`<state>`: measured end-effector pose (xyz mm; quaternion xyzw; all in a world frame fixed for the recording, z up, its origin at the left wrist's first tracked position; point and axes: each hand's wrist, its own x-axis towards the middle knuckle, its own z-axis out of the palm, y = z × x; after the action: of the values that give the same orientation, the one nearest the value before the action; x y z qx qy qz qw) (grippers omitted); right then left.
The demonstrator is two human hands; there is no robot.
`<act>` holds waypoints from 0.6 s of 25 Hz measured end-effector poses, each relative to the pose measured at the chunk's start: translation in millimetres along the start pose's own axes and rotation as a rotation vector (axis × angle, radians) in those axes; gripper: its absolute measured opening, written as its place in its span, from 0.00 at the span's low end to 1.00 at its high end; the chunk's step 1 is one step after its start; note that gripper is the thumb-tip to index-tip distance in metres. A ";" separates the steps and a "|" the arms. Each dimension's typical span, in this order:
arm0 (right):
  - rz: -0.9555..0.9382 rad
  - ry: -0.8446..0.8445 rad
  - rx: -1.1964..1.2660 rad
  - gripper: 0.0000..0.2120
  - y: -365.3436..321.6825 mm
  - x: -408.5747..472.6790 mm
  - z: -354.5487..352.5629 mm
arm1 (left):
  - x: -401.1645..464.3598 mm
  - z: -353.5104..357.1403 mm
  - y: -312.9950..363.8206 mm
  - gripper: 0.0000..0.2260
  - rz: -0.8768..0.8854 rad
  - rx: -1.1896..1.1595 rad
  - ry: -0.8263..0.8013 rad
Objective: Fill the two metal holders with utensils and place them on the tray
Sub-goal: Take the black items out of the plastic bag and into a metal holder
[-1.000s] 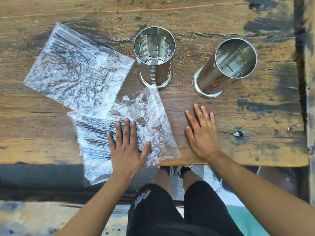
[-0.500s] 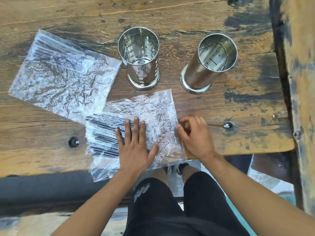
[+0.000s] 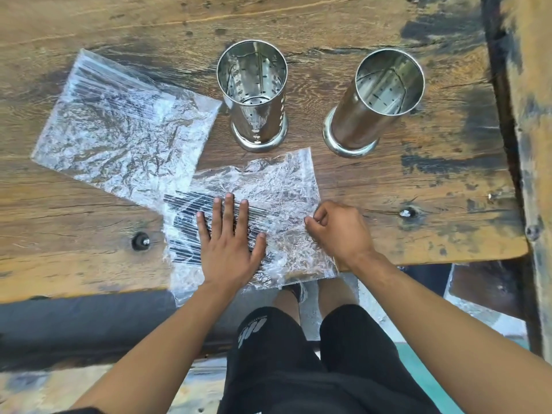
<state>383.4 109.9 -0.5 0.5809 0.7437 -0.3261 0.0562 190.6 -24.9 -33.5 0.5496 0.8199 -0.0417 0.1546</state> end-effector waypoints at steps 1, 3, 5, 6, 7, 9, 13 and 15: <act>0.005 -0.010 -0.007 0.09 -1.0 0.7 -1.6 | 0.0 -0.1 1.1 0.35 -0.001 0.000 0.005; 0.009 -0.035 -0.013 0.08 -4.5 0.8 -5.9 | 0.4 -0.5 1.2 0.34 -0.001 -0.002 0.010; 0.007 -0.060 -0.031 0.07 -7.0 0.3 -9.6 | 0.5 -0.8 0.8 0.34 -0.002 -0.003 0.008; 0.006 -0.075 -0.044 0.06 -7.8 -0.2 -10.8 | 0.5 -1.1 1.0 0.34 -0.001 -0.004 0.007; 0.007 -0.090 -0.056 0.06 -8.4 -0.3 -11.5 | 0.5 -1.0 1.0 0.34 0.000 -0.005 0.008; 0.010 -0.110 -0.070 0.06 -9.2 -0.1 -12.2 | 0.6 -0.4 0.5 0.34 -0.001 -0.006 0.007; 0.038 -0.145 -0.059 0.08 -7.6 4.0 -17.4 | 0.8 -0.8 0.7 0.34 -0.008 0.002 -0.007; 0.071 -0.161 -0.037 0.10 -3.5 6.6 -20.4 | 1.2 -1.3 1.0 0.34 -0.010 0.005 -0.011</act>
<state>384.1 126.1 13.9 0.5777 0.7217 -0.3556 0.1379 190.9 -23.2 -32.5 0.5458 0.8216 -0.0474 0.1575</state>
